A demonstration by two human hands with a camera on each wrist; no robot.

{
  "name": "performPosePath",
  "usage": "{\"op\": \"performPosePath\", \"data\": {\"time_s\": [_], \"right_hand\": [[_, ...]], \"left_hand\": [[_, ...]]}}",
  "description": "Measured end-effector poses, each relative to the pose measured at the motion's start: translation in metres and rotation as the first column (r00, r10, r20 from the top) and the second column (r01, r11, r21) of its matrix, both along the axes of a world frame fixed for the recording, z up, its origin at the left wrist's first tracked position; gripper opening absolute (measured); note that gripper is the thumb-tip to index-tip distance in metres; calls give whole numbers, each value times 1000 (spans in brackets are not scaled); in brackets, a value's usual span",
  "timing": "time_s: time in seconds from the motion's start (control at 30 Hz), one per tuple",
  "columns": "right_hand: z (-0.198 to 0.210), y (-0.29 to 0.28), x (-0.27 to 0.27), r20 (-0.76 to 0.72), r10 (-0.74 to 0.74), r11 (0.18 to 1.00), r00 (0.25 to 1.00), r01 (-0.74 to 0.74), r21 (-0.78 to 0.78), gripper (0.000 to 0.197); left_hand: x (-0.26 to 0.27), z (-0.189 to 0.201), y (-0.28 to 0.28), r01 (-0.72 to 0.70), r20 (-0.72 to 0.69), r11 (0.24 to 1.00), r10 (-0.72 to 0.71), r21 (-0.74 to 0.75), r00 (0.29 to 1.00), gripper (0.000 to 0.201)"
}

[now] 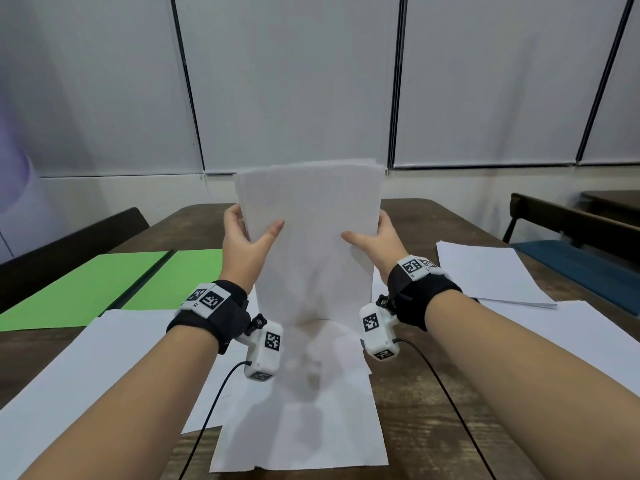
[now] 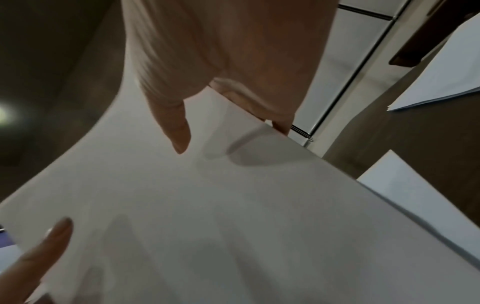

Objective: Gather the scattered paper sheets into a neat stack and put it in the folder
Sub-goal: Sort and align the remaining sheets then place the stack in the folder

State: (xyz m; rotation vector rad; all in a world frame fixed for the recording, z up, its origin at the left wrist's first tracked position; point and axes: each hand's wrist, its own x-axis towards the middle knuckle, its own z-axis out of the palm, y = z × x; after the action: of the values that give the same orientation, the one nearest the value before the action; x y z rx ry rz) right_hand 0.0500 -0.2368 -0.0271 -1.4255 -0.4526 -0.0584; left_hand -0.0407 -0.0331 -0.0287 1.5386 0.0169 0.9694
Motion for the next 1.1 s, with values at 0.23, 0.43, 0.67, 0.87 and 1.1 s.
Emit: {"op": "performPosePath", "data": {"time_s": [0.23, 0.43, 0.67, 0.87, 1.1], "right_hand": [[0, -2, -5, 36, -67, 998, 997, 66, 22, 34], [-21, -1, -2, -105, 56, 994, 993, -65, -87, 54], [-47, -1, -2, -79, -27, 971, 996, 7, -239, 25], [-41, -33, 9, -156, -151, 871, 976, 56, -489, 31], [-74, -86, 1, -222, -292, 476, 930, -60, -878, 29]], "left_hand": [[2, 5, -10, -42, 50, 991, 36, 130, 998, 34], [1, -14, 1, -39, -106, 999, 38, -11, 994, 56], [-2, -56, 14, 50, -356, 998, -33, 39, 934, 37], [-8, -56, 10, 96, -734, 995, -85, -27, 674, 49], [-17, -90, 20, 301, -866, 814, 484, 497, 124, 82]]}}
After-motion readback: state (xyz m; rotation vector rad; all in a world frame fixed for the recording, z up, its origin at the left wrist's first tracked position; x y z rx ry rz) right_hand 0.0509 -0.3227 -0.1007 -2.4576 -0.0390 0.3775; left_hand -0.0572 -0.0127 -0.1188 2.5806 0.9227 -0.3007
